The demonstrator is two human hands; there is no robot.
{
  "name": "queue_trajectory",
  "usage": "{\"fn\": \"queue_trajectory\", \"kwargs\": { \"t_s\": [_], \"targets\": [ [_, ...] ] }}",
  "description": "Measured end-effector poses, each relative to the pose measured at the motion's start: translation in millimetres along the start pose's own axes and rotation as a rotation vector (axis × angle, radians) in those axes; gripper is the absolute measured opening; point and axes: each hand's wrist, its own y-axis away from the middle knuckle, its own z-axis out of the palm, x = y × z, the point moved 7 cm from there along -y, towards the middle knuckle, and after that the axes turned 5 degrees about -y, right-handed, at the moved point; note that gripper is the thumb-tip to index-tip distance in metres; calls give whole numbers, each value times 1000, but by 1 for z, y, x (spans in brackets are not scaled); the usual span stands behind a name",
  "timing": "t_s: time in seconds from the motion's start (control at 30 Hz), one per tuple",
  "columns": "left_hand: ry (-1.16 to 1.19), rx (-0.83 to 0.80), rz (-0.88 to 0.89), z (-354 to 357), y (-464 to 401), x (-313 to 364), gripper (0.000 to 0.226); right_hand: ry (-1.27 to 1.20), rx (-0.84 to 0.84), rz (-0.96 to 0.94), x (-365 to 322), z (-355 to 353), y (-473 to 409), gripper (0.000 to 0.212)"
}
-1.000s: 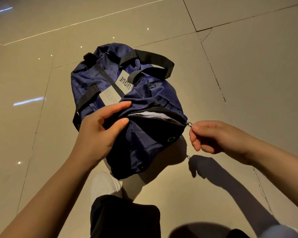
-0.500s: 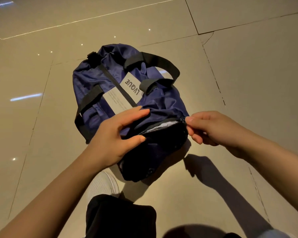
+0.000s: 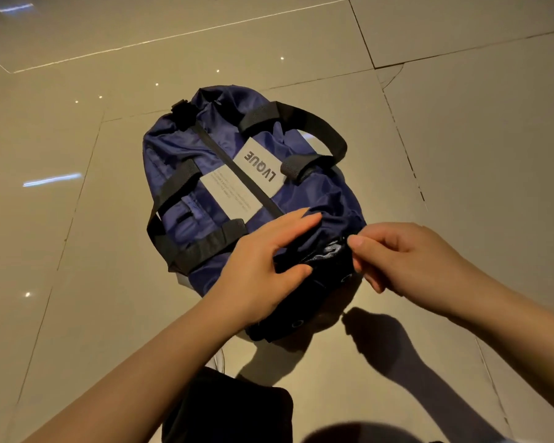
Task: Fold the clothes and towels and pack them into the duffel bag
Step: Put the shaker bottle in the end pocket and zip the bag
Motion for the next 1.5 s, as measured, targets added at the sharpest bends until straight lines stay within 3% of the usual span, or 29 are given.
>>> {"fn": "queue_trajectory", "kwargs": {
  "t_s": [0.13,0.27,0.4,0.53,0.63,0.73,1.0,1.13,1.23,1.3,1.4,1.5],
  "targets": [
    [9,44,-16,-2,0,-3,69,111,-102,-17,-6,9,3,36],
    [-1,48,20,0,-7,3,72,187,21,-39,-10,-14,-2,38],
    [-15,72,45,0,-7,5,72,275,-92,-108,-15,-1,6,35],
    [-14,108,53,6,-7,11,73,383,64,-189,-15,-18,8,43],
    [-124,218,84,5,-7,15,53,559,-14,-318,-18,6,16,51],
    [-230,300,150,8,-2,20,34,659,-63,-368,-13,13,19,43],
    [-310,208,328,24,1,26,15,671,-142,-338,-8,10,21,50],
    [-256,235,312,22,8,16,11,535,67,-240,2,-19,9,19],
    [-230,241,341,22,13,19,16,632,65,-261,16,-8,-5,28],
    [-208,232,333,21,14,22,21,653,69,-321,16,7,-11,21],
    [-225,259,329,16,17,17,20,831,147,-462,8,14,-14,19],
    [-188,353,294,3,24,4,12,814,235,-436,8,0,-15,22]
  ]
}}
